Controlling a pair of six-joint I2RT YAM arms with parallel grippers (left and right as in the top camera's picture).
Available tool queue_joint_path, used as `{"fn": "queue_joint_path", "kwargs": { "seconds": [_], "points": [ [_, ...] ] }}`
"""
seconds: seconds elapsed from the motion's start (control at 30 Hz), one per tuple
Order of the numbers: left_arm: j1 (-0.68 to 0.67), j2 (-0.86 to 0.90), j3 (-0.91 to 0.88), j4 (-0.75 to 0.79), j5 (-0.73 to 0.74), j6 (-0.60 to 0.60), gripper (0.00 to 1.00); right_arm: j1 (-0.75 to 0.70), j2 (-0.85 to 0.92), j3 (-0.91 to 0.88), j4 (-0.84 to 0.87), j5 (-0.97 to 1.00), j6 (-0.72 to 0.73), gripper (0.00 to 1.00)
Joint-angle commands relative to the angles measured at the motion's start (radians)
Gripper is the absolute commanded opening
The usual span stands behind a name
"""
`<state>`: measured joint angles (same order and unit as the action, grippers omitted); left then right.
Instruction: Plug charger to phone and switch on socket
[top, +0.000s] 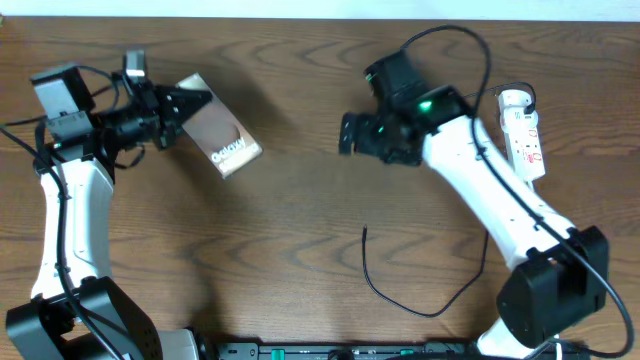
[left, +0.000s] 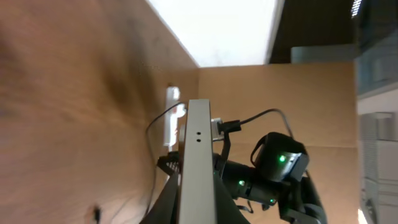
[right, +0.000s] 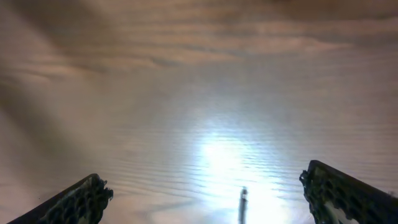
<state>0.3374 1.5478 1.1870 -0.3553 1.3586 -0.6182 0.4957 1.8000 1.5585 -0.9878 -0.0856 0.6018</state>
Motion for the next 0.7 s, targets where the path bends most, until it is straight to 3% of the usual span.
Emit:
{"fn": "queue_joint_path", "kwargs": {
  "seconds": [0.0,0.07,0.23,0.4,0.67],
  "points": [
    [-0.008,-0.004,0.008,-0.114,-0.009,0.254,0.07,0.061,0.035,-0.062,-0.006,0.112,0.007,0.99],
    [-0.014,-0.004,0.008,-0.170,-0.008,0.313,0.07,0.089,0.044,-0.106,0.008,0.126,0.055,0.98],
    [-0.031,-0.004,0.008,-0.272,-0.014,0.430,0.08,0.144,0.047,-0.210,0.071,0.140,0.132,0.85],
    [-0.036,-0.004,0.008,-0.373,-0.119,0.503,0.07,0.157,0.047,-0.290,0.079,0.133,0.170,0.83],
    [-0.036,-0.004,0.008,-0.437,-0.123,0.578,0.07,0.201,0.047,-0.385,0.101,0.108,0.230,0.83]
  ]
}}
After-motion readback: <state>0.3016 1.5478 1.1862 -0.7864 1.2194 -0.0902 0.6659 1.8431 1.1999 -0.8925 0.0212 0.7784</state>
